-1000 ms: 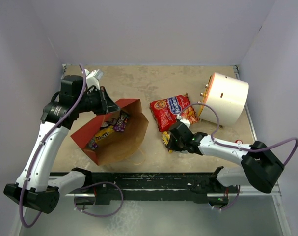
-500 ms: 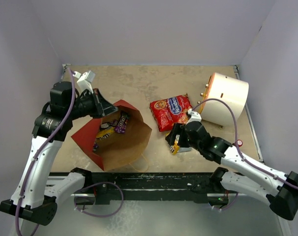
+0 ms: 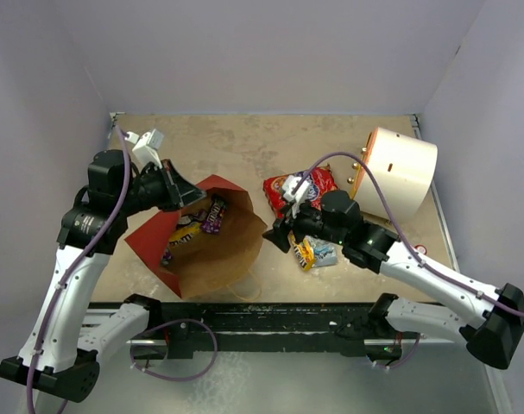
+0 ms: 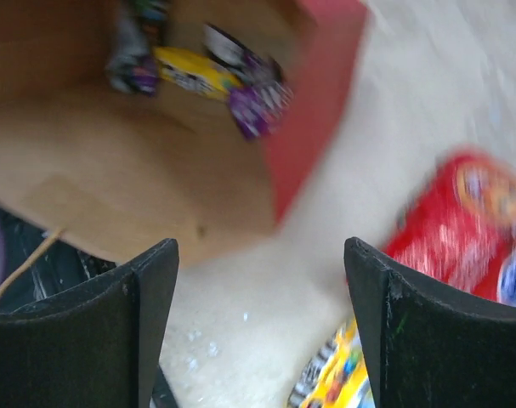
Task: Take the snacks out of the paper bag
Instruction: Take out the snack from the paper bag.
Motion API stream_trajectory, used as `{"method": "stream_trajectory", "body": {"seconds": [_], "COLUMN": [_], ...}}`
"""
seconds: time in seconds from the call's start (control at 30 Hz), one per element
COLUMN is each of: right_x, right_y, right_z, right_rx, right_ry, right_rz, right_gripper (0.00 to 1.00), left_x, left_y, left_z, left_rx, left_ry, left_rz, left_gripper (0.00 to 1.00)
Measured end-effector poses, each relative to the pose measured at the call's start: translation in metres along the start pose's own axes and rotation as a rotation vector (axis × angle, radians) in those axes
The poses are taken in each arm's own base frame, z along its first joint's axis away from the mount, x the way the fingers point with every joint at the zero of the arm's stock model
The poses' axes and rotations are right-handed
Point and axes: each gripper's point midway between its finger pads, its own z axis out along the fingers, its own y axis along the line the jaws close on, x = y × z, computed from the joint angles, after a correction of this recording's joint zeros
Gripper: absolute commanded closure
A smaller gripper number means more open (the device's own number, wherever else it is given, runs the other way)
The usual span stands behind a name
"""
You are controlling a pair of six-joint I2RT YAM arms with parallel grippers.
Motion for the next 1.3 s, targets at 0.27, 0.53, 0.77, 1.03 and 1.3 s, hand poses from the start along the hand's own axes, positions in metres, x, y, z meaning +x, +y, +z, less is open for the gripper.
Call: {"method": "stream_trajectory", "body": {"seconds": [0.27,0.53,0.77,1.03,1.3], "right_x": [-0.062,0.004,0.046,0.088,0.08], "right_y": [0.106,0.139,0.11,0.08,0.053], "right_z": [0.031,0.119,0.185,0.226,0.251], "right_rx": [-0.45,-0.526,-0.34,-0.171,-0.004], "right_ry": [-0.173,-0.079,-0.01,0.067,0.059], "right_rz": [-0.659,-0.813,-0.776,-0.708,-0.646], "right_gripper": [0.19,0.16,0.15,0.16,0.26], "left_x": [-0.004,-0.008,-0.016,-0.019,-0.019], "left_y": [0.005,0.009,0.001,-0.004,-0.004], "left_z": [0.01,0.022,0.017,0.014,0.014], "left_rx": [-0.015,-0.028,-0.01,-0.004,-0.005], "left_ry": [0.007,0.027,0.008,-0.001,0.001], "left_rz": [-0.006,-0.019,-0.009,-0.012,-0.028], "left_gripper": [1.0,1.0,1.0,1.0,1.0]}}
